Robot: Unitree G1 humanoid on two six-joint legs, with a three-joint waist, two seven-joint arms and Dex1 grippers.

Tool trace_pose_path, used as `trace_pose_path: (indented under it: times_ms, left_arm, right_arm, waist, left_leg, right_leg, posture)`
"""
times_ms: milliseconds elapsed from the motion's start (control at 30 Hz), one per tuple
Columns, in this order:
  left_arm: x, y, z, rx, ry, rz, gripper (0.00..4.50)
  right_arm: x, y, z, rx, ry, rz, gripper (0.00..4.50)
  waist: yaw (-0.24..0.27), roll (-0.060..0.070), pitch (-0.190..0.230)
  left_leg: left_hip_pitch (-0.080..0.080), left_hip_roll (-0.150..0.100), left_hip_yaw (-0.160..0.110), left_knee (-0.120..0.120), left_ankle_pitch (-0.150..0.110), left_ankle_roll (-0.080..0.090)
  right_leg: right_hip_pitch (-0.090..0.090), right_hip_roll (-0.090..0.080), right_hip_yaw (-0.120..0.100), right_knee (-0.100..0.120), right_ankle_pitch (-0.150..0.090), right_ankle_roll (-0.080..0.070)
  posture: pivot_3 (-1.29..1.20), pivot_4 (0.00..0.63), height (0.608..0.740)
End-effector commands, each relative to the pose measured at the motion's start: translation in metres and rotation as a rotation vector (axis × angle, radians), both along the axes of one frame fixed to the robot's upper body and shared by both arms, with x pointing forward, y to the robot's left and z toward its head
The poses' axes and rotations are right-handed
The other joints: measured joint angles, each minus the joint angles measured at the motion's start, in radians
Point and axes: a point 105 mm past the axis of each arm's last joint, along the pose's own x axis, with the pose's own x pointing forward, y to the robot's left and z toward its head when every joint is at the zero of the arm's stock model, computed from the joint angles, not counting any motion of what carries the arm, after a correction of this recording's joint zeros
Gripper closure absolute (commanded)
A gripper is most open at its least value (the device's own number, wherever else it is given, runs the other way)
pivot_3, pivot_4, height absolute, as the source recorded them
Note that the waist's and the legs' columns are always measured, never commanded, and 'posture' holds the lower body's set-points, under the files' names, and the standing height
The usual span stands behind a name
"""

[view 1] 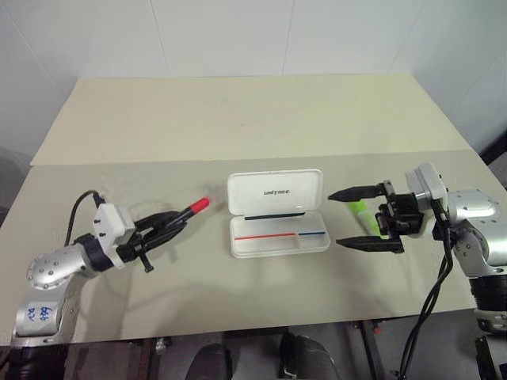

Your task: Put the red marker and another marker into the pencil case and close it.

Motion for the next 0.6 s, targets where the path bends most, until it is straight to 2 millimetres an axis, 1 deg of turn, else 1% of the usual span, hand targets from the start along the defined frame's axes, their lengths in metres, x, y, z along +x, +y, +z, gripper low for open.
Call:
trace_pose_path:
  times_ms: [33, 100, 200, 267, 467, 600]
  left_arm:
    - [0.001, -0.019, 0.008, 0.032, -0.018, -0.102, 3.49]
    - [0.005, -0.030, 0.008, 0.040, -0.011, -0.137, 3.49]
    - [0.013, -0.055, 0.002, 0.065, -0.001, -0.194, 3.49]
    - [0.021, -0.066, -0.001, 0.068, 0.002, -0.202, 3.49]
    - [0.033, -0.085, -0.006, 0.081, 0.004, -0.214, 3.49]
    - [0.050, -0.112, -0.006, 0.095, -0.003, -0.226, 3.49]
  right_arm:
    - [-0.001, -0.027, 0.006, -0.017, -0.047, -0.090, 0.00]
    - [-0.001, -0.040, 0.003, -0.025, -0.049, -0.137, 0.00]
    - [-0.001, -0.059, 0.000, -0.026, -0.054, -0.219, 0.00]
    - [-0.002, -0.064, -0.005, -0.037, -0.055, -0.243, 0.00]
    - [-0.009, -0.064, -0.011, -0.031, -0.051, -0.256, 0.00]
    - [-0.010, -0.053, -0.012, 0.002, -0.061, -0.266, 0.00]
  waist:
    - [0.003, 0.000, 0.000]
    - [0.003, 0.000, 0.000]
    - [0.000, -0.001, 0.000]
    - [0.001, -0.001, 0.000]
    - [-0.004, -0.001, 0.000]
    - [0.004, -0.001, 0.000]
  left_leg:
    - [0.000, 0.000, 0.001, 0.000, 0.000, 0.000]
    - [0.000, 0.000, 0.001, 0.001, 0.000, 0.000]
    - [0.001, 0.000, 0.003, 0.001, 0.000, 0.000]
    - [0.002, 0.000, 0.004, 0.001, 0.001, -0.001]
    - [0.003, 0.002, 0.004, 0.001, 0.001, -0.001]
    - [0.003, 0.002, 0.004, 0.002, 0.001, -0.001]
  right_leg:
    - [0.000, 0.000, 0.000, 0.000, 0.000, 0.000]
    - [0.001, 0.000, 0.000, -0.001, 0.000, 0.000]
    - [0.002, 0.001, 0.002, -0.004, 0.000, 0.000]
    - [0.003, 0.001, 0.002, -0.005, 0.000, 0.001]
    - [0.005, 0.003, 0.002, -0.007, 0.000, 0.001]
    - [0.005, 0.003, 0.002, -0.007, 0.001, 0.001]
  posture:
    - [0.00, 0.150, 0.740]
    - [0.00, 0.150, 0.740]
    - [0.00, 0.150, 0.740]
    - [0.00, 0.150, 0.740]
    - [0.00, 0.150, 0.740]
    - [0.00, 0.150, 0.740]
